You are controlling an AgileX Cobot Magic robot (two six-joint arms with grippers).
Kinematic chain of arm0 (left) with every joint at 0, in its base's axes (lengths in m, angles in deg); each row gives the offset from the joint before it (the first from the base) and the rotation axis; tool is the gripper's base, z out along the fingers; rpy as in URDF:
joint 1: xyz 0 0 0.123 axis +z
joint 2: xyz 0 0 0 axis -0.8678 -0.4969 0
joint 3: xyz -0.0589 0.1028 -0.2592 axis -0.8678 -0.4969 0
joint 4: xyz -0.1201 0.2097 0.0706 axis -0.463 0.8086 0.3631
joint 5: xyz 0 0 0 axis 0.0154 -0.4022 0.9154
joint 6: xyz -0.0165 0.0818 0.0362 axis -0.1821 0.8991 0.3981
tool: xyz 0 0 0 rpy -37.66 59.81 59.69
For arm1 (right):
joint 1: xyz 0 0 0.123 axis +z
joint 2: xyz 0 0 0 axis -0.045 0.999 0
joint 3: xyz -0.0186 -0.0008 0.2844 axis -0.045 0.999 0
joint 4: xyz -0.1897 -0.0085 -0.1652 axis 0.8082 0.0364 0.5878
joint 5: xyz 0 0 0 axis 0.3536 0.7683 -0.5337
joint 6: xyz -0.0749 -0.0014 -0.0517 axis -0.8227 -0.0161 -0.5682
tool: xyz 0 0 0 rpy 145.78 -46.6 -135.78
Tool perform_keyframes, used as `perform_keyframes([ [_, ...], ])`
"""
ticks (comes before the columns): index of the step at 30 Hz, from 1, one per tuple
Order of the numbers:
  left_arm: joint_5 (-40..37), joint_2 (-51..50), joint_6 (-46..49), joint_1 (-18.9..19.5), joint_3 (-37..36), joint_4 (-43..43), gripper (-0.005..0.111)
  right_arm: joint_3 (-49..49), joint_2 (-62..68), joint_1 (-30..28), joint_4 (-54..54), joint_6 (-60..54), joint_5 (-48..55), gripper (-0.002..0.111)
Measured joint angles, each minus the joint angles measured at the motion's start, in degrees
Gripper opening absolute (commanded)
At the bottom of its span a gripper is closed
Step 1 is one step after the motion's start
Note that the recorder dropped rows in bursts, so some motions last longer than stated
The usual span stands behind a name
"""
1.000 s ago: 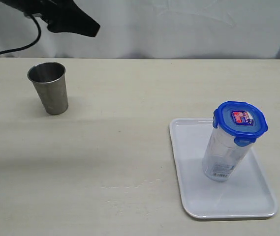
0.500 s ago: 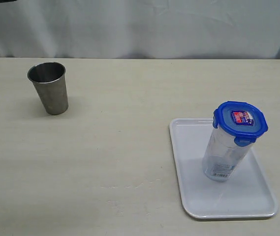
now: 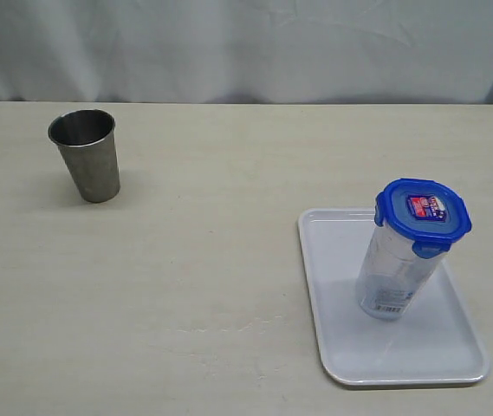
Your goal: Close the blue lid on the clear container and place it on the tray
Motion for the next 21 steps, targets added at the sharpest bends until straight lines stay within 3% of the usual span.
perform_keyframes([
  [8,-0.9,5.7,0.0,0.0,0.0,-0.1,0.103,0.0,0.0,0.0,0.0,0.0,0.0,0.004],
  [21,-1.0,5.9,0.0,0.0,0.0,-0.1,0.103,0.0,0.0,0.0,0.0,0.0,0.2,0.004],
])
